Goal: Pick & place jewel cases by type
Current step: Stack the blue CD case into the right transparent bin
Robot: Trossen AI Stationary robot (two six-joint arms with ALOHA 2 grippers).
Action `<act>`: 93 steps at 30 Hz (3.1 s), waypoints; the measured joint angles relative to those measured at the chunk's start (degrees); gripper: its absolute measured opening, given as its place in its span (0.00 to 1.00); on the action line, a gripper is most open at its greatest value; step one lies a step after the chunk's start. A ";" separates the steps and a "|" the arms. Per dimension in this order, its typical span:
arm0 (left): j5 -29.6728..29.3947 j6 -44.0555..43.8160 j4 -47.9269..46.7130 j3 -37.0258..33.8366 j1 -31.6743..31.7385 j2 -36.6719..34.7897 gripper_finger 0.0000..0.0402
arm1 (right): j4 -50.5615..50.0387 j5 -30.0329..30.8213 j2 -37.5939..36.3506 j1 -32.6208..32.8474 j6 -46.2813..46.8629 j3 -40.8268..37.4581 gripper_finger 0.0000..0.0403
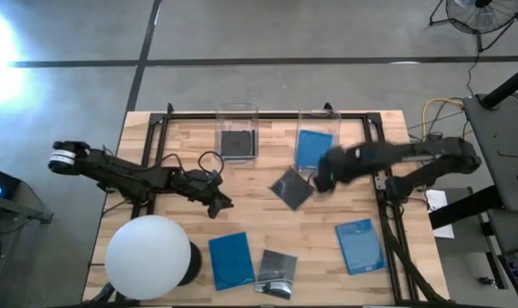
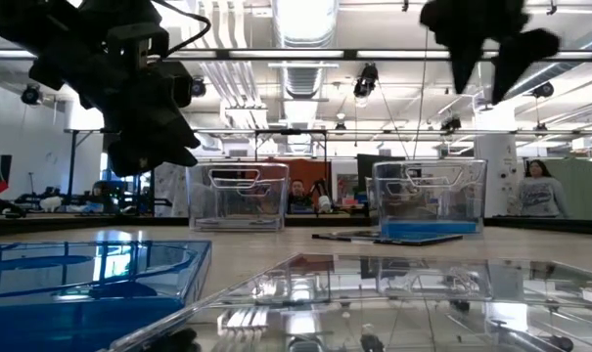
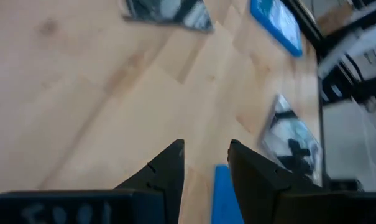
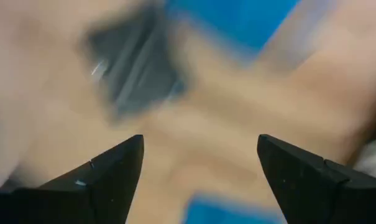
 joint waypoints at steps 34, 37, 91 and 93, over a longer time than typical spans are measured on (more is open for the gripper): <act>0.64 5.31 5.76 1.98 -8.94 26.93 0.26 | 57.37 -11.49 36.31 9.18 -0.68 8.66 0.66; -6.24 -0.51 3.78 1.10 -7.96 22.36 0.26 | 54.81 -10.42 36.33 9.16 -0.29 8.92 0.66; -9.49 -14.05 -4.64 -11.87 -12.22 -1.55 0.26 | 54.97 -24.88 49.09 0.03 -6.21 26.47 0.06; -9.93 -13.03 -5.23 -11.70 -12.58 -2.55 0.26 | 48.19 -21.79 45.51 -0.33 -9.46 26.44 0.04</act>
